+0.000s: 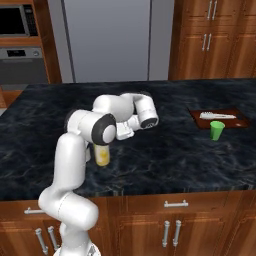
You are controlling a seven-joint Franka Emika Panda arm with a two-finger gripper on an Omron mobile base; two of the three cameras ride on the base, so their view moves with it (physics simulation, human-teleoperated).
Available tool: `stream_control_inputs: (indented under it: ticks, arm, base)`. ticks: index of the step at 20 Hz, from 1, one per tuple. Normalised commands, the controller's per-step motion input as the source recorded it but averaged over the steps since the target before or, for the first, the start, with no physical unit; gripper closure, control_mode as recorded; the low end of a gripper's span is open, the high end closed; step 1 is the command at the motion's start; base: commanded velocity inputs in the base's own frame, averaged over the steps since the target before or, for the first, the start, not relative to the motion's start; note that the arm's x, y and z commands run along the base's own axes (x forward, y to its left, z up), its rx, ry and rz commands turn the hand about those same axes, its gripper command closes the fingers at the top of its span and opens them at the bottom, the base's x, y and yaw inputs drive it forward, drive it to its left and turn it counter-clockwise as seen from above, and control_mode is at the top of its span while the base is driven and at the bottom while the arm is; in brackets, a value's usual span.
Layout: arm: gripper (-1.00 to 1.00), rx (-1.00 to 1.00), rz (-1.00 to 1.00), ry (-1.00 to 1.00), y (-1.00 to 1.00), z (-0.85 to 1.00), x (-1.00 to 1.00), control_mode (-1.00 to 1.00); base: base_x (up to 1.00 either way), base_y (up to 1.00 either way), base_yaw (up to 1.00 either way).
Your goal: Place the drinks on the dining counter in a tight cluster.
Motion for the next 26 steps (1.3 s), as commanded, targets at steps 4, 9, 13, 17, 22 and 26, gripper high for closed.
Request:
stream_control_inputs:
  ticks: [4,9,13,17,22,26]
  arm:
    - [-1.00,-0.02,-0.09,0.00,-0.36,0.00,0.07,-1.00]
    - [-1.00,-0.05,-0.08,0.00,-0.41,0.00,0.03,-1.00]
    - [-1.00,-0.09,-0.25,0.00,-0.31,0.00,-0.21,-1.00]
    - [-1.00,-0.02,-0.53,0.00,0.02,0.00,-0.54,-1.00]
    - [-1.00,-0.05,-0.43,-0.03,0.13,0.10,-0.55,-1.00]
    - [-1.00,-0.07,-0.04,0.01,0.02,0.38,-0.46,-1.00]
  base:
    - [0.00,0.00,0.00]
    - [0.00,0.00,0.00]
    - [0.00,0.00,0.00]
    - [0.00,0.00,0.00]
    - [0.00,0.00,0.00]
    - [0.00,0.00,0.00]
